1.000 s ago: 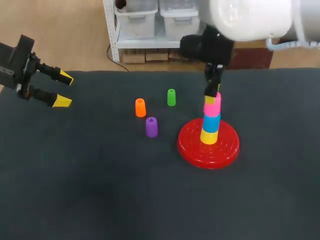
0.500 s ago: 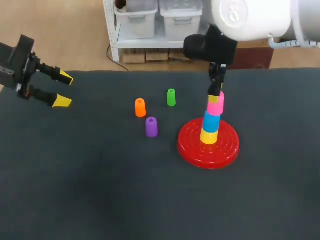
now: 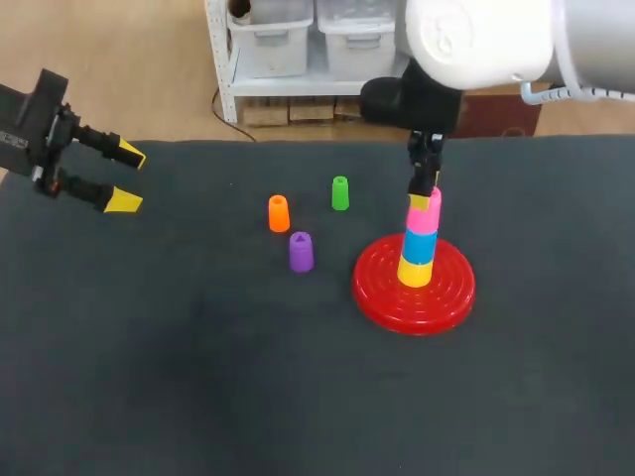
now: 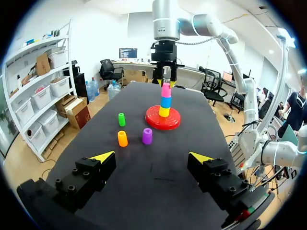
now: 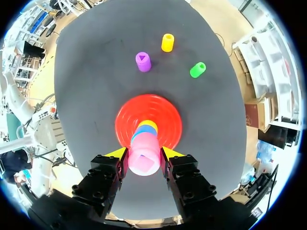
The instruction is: Pick up and stack the cylinders on the red base in this order: pink,purple,orange,green
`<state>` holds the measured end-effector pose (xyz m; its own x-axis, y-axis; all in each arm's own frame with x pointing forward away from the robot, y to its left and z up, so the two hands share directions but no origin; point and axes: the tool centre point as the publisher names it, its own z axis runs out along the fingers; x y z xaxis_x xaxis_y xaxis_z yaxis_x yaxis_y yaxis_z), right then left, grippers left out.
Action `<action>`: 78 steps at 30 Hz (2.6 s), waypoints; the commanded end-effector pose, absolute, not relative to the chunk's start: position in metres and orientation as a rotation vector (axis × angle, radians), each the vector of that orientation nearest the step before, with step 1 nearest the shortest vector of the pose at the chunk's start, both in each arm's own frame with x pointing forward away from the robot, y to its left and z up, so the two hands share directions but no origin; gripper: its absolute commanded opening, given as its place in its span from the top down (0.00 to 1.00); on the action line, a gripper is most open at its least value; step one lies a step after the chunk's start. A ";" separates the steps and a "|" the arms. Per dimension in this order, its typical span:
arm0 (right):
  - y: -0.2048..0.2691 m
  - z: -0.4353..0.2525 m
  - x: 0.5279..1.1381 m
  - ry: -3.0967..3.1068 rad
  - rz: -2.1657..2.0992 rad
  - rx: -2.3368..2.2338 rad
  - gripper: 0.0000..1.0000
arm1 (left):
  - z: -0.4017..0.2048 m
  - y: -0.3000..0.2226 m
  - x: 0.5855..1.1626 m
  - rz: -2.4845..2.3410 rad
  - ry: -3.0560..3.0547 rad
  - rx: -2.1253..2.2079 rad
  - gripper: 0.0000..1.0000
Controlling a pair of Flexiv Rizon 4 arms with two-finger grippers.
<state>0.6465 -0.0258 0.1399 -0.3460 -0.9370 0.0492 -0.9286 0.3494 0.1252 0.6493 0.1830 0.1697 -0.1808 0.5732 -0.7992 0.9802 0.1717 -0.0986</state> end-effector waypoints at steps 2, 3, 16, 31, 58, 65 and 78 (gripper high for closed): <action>-0.030 0.137 0.644 -2.503 -0.113 1.724 1.00 | 0.169 0.183 0.649 -0.848 1.835 1.466 0.00; -0.031 0.137 0.643 -2.505 -0.113 1.723 1.00 | 0.169 0.183 0.649 -0.848 1.835 1.466 0.00; -0.018 0.125 0.631 -2.451 -0.103 1.746 1.00 | 0.169 0.183 0.649 -0.848 1.835 1.466 0.00; -0.021 0.110 0.620 -2.449 -0.071 1.683 1.00 | 0.169 0.183 0.649 -0.848 1.835 1.466 0.00; -0.004 0.169 0.644 -2.448 0.144 1.777 0.00 | 0.169 0.183 0.649 -0.848 1.835 1.466 0.00; 0.044 0.153 0.682 -2.287 0.046 1.945 0.00 | 0.169 0.183 0.649 -0.848 1.835 1.466 0.00; 0.120 0.117 0.685 -2.187 -0.125 2.129 0.00 | 0.169 0.183 0.649 -0.848 1.835 1.466 0.00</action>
<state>0.6825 0.1039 0.1212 -0.0338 -0.9994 -0.0112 -0.9962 0.0328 0.0802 0.6493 0.1830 0.1697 -0.1809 0.5732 -0.7992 0.9802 0.1718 -0.0987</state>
